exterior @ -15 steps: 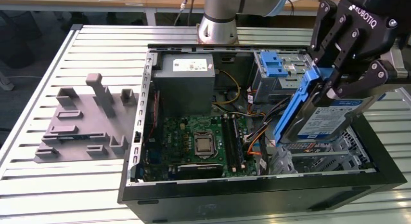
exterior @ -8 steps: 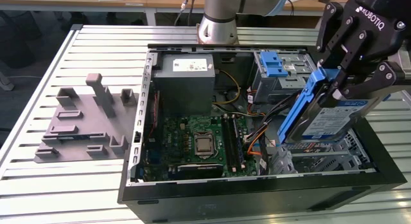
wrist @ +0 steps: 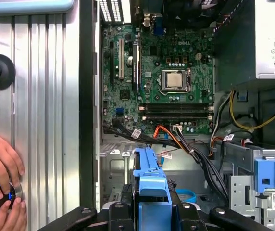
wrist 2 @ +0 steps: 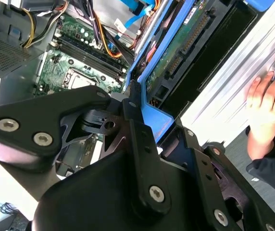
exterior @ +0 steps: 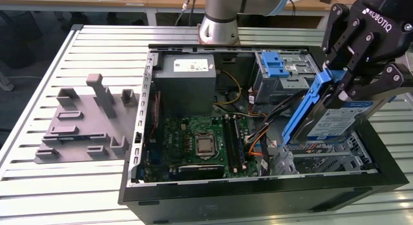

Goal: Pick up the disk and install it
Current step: 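Insert the disk into the insertion slot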

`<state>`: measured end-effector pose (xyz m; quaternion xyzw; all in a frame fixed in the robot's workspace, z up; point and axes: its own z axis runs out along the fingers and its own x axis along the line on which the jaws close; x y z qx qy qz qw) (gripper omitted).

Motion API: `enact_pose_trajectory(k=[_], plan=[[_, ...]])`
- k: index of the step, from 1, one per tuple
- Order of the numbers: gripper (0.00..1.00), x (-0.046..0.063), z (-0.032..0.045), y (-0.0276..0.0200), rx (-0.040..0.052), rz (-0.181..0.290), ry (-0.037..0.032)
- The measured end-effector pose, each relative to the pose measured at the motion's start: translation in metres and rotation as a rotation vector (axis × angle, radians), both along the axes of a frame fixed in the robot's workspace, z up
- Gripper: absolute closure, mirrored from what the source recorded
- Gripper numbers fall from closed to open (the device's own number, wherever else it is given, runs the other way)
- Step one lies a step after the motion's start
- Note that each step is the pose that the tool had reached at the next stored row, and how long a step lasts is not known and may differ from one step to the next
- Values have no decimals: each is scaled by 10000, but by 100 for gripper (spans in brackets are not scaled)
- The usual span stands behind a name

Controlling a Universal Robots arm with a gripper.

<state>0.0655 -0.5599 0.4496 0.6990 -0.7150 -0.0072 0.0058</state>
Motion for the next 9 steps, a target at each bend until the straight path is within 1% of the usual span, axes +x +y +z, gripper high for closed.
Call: enact_pose_trajectory(k=[9], plan=[[64,44,-25,-5,2,0,0]])
